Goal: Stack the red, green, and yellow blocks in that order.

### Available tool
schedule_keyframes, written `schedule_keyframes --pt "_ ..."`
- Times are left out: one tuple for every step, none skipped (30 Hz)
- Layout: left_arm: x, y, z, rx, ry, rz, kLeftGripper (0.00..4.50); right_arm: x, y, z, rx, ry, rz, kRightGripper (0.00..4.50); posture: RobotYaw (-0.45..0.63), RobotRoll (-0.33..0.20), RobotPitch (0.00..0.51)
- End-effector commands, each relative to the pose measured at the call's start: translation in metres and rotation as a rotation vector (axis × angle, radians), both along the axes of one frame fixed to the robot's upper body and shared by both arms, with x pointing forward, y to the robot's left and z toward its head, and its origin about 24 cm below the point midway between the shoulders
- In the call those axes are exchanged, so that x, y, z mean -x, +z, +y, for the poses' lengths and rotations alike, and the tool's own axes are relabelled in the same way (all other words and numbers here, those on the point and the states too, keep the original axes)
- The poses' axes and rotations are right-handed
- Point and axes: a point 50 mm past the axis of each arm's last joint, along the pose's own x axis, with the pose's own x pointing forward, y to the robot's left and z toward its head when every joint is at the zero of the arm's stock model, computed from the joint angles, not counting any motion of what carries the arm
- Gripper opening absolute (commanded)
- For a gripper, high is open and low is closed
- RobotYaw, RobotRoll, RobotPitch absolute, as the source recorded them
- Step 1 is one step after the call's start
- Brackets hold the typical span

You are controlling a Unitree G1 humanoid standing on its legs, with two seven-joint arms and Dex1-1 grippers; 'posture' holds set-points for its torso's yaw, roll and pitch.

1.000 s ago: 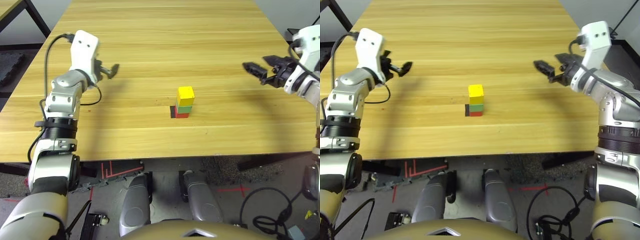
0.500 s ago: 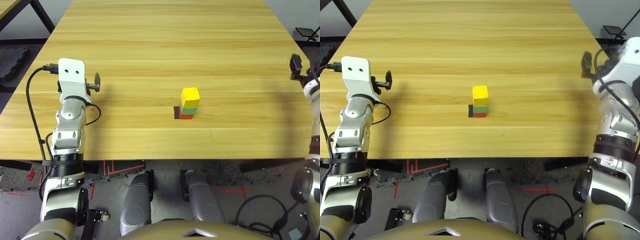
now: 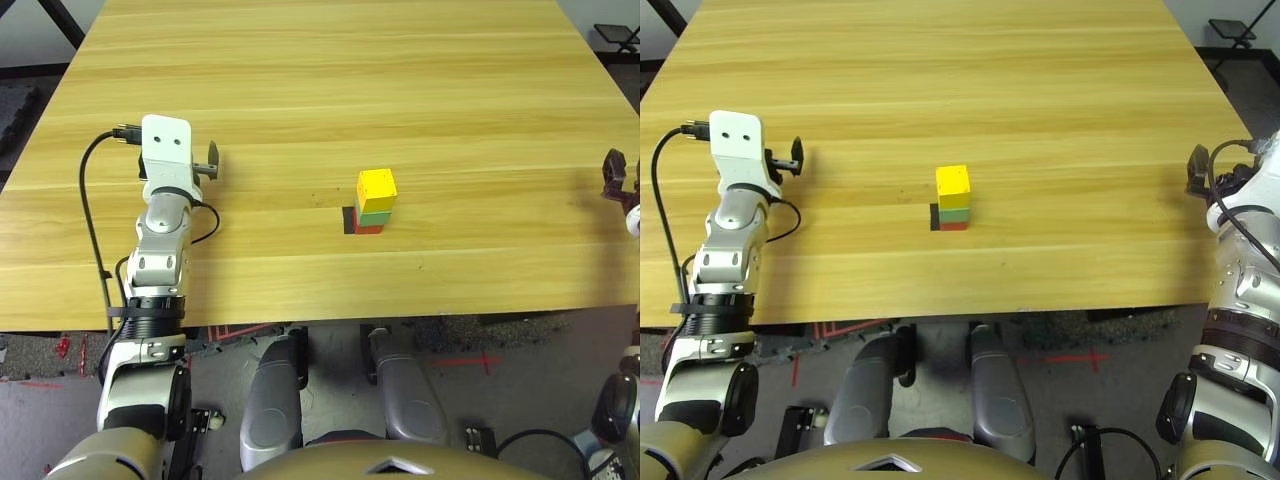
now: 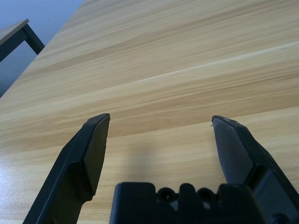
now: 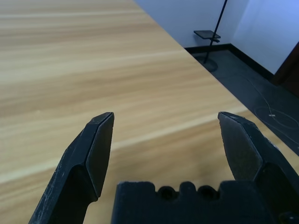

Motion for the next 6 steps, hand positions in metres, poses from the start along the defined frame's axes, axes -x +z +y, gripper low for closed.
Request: schedule_keyframes --pt "0.007 -0.008 0.004 0.017 0.051 -0.003 4.45 -0.006 0.010 -0.001 0.008 0.018 -0.012 4.50 0.11 0.005 0.263" --pt "0.009 -0.007 0.003 0.020 0.052 -0.012 4.45 -0.009 0.013 0.001 0.017 0.033 -0.018 4.50 0.11 0.005 0.263" --pt "0.010 -0.007 0.003 0.020 0.051 -0.016 4.45 -0.012 0.016 0.003 0.022 0.045 -0.025 4.50 0.11 0.004 0.254" --pt "0.011 -0.007 0.003 0.021 0.053 -0.017 4.45 -0.015 0.019 0.004 0.022 0.053 -0.033 4.50 0.11 0.004 0.254" --pt "0.012 -0.009 0.002 0.022 0.056 -0.015 4.45 -0.017 0.021 0.004 0.021 0.056 -0.038 4.50 0.11 0.004 0.254" --pt "0.012 -0.010 0.002 0.020 0.057 -0.011 4.45 -0.019 0.022 0.005 0.019 0.058 -0.040 4.50 0.13 0.002 0.246"
